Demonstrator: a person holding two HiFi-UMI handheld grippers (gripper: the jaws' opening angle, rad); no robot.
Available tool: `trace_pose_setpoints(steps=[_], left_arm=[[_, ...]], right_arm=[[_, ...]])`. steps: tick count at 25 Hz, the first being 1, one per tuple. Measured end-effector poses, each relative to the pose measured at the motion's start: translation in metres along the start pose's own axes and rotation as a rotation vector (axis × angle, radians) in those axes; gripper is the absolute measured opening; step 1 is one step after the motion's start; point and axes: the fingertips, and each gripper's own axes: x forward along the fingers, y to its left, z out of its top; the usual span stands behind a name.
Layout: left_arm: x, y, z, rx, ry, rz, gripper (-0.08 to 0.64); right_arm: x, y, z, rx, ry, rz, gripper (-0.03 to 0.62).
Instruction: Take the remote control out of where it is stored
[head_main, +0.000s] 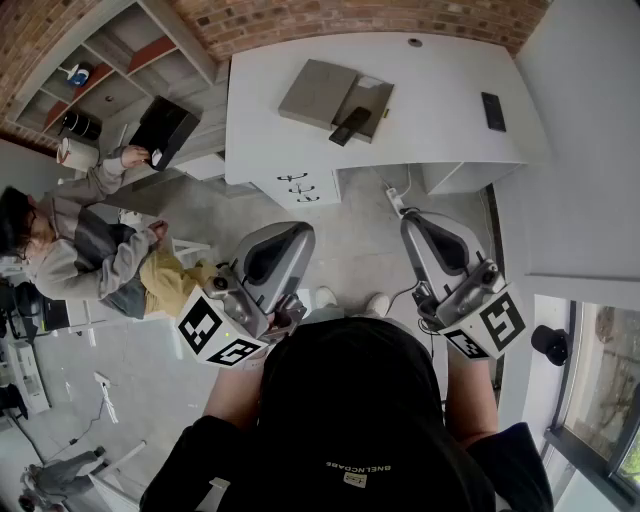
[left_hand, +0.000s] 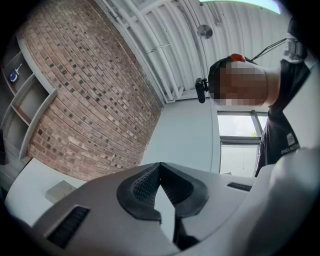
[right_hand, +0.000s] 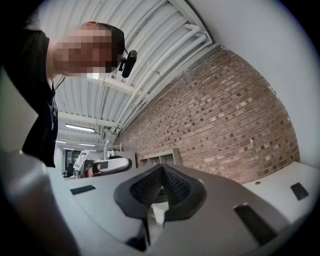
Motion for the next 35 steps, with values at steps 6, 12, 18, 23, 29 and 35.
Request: trace_pose_setpoints(steps=[6, 12, 18, 23, 29, 35], left_arm=[[-0.010, 0.010, 0.006, -0.037, -0.006, 0.005, 0.006], [-0.015, 0.025, 0.004, -0.094, -0.020, 0.028, 0.006], [-0.022, 0.042, -0.002, -0.107, 0.002, 0.067, 0.006], [-0.034, 0.057, -0.001, -0.128, 0.010, 0.094, 0.006], [-0.049, 0.069, 0.006, -0.129, 0.007, 0.080, 0.006], [-0.068, 0.087, 0.010, -0.140, 0.011, 0.081, 0.006]], right_arm=[[0.009, 0.009, 0.001, -0.016, -0.010, -0.010, 0.003], [0.016, 0.016, 0.006, -0.007, -0.020, 0.008, 0.003], [0.027, 0.017, -0.001, 0.006, -0.007, 0.000, 0.003], [0.036, 0.021, -0.006, -0.022, 0.016, -0.016, 0.003], [0.048, 0.022, -0.008, 0.004, 0.004, -0.046, 0.003], [0.063, 0.031, -0.014, 0.000, 0.016, -0.086, 0.003]])
